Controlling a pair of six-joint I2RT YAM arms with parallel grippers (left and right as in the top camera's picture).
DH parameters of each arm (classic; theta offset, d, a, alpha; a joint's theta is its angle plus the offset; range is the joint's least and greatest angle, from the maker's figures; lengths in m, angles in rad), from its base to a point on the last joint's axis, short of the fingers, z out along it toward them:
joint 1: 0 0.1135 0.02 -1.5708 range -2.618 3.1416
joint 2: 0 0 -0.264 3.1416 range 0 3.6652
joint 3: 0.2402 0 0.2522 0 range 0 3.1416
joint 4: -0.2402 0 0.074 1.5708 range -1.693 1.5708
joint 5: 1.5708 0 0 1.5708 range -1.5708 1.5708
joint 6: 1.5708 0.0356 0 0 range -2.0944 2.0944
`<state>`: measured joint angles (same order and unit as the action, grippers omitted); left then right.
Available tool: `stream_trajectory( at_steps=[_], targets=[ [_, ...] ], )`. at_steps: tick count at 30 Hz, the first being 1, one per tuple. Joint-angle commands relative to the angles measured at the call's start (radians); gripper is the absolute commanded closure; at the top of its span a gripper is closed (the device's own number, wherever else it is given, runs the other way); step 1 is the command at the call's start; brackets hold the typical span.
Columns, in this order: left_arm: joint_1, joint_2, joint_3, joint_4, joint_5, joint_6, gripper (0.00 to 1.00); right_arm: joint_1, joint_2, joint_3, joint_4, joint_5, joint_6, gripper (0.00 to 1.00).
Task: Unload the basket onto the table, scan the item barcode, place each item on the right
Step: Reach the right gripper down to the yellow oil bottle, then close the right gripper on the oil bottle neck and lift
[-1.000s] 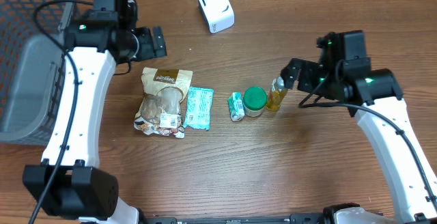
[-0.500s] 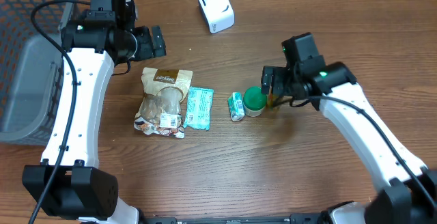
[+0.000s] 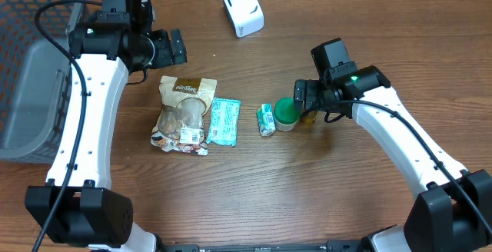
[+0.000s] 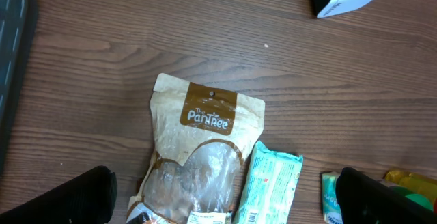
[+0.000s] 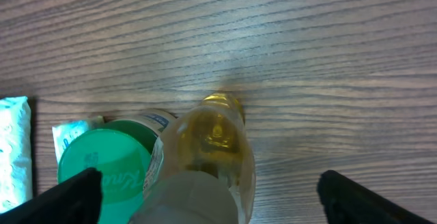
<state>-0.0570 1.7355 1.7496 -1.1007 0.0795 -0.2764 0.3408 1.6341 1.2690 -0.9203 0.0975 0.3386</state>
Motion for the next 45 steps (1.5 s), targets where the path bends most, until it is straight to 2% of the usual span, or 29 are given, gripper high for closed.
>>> stream_trajectory(
  at_steps=[1, 5, 9, 16, 23, 24, 25, 31, 32, 34, 35, 45],
  targets=[
    [0.003, 0.002, 0.014, -0.002, 0.018, 0.03, 0.0, -0.001, 0.001, -0.002, 0.003, 0.014, 0.006, 0.07],
    [0.003, 0.002, 0.014, -0.002, 0.018, 0.03, 0.0, -0.001, 0.001, -0.015, 0.019, 0.015, 0.005, 0.12],
    [0.003, 0.002, 0.014, -0.002, 0.018, 0.03, 0.0, -0.001, 0.001, -0.027, 0.026, 0.014, 0.006, 0.23],
    [0.003, 0.002, 0.014, -0.002, 0.018, 0.03, 0.0, 0.0, 0.001, -0.068, 0.061, 0.014, 0.006, 0.24],
    [0.003, 0.002, 0.014, -0.002, 0.018, 0.03, 0.0, -0.001, 0.001, -0.069, 0.07, 0.014, 0.006, 0.3],
    [0.003, 0.002, 0.014, -0.002, 0.018, 0.03, 0.0, -0.001, 0.001, -0.07, 0.067, 0.014, 0.006, 0.21],
    [0.003, 0.002, 0.014, -0.002, 0.018, 0.03, 0.0, 0.0, 0.001, -0.07, 0.067, 0.014, 0.006, 0.0],
    [0.003, 0.002, 0.014, -0.002, 0.018, 0.03, 0.0, 0.0, 0.001, -0.07, 0.064, -0.02, 0.005, 0.0],
    [0.003, 0.002, 0.014, -0.002, 0.018, 0.03, 0.0, 0.0, 0.001, -0.07, 0.063, -0.021, 0.005, 0.01],
    [0.003, 0.002, 0.014, -0.002, 0.018, 0.03, 0.0, 0.0, 0.001, -0.071, 0.063, -0.02, 0.005, 0.17],
    [0.003, 0.002, 0.014, -0.002, 0.018, 0.03, 0.0, 0.0, 0.001, -0.071, 0.064, -0.02, 0.005, 0.2],
    [0.003, 0.002, 0.014, -0.002, 0.018, 0.03, 0.0, -0.001, 0.007, -0.072, 0.116, 0.026, 0.005, 0.22]
  ],
)
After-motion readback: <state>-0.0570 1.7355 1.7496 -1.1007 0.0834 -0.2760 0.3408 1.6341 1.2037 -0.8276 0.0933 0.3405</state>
